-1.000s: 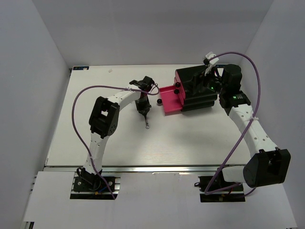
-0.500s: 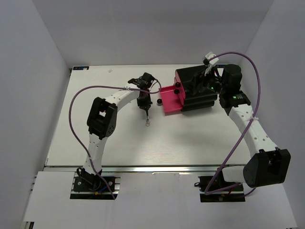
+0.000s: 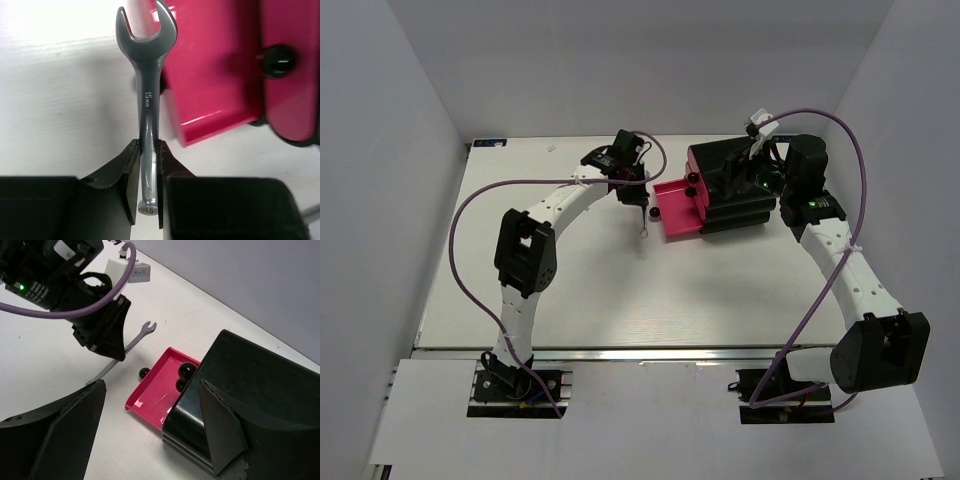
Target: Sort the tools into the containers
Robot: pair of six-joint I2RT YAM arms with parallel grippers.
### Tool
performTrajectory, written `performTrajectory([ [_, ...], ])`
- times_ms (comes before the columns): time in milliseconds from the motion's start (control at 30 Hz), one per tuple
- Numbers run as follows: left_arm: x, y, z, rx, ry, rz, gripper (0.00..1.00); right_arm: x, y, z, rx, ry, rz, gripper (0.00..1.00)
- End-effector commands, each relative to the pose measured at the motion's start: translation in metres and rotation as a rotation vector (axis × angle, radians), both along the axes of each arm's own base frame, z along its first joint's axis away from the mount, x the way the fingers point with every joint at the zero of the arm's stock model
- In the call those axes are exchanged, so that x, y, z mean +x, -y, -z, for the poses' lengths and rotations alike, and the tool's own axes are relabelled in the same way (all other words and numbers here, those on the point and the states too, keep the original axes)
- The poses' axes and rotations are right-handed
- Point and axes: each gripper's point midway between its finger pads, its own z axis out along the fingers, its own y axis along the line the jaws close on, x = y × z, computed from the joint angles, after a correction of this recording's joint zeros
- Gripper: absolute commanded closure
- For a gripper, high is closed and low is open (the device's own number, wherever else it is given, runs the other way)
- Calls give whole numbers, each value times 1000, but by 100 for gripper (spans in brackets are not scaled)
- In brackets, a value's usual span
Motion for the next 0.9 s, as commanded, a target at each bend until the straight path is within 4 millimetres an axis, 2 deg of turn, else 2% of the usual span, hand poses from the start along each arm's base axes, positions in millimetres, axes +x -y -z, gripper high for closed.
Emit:
performTrajectory([
  [0,11,38,-49,-144,109,105,100,4,1,-3,-3,25,2,20],
  [33,12,43,-42,-146,97,118,100,4,1,-3,-3,24,3,20],
  [133,19,58,-50,-188,109,148,100,4,2,-3,-9,28,5,20],
  [167,22,62,-43,-190,97,151,100,4,3,-2,-10,28,10,20],
  [200,27,66,-53,-208,116,147,100,4,3,-2,-12,28,11,20],
  [267,33,71,-49,-219,115,138,100,4,4,-1,-16,28,13,20],
  [300,37,74,-54,-237,127,129,100,4,5,0,-17,25,16,20],
  [633,51,84,-43,-275,144,107,100,4,6,3,-20,20,22,19],
  [867,59,86,-41,-319,120,3,100,4,6,5,-20,16,22,20],
])
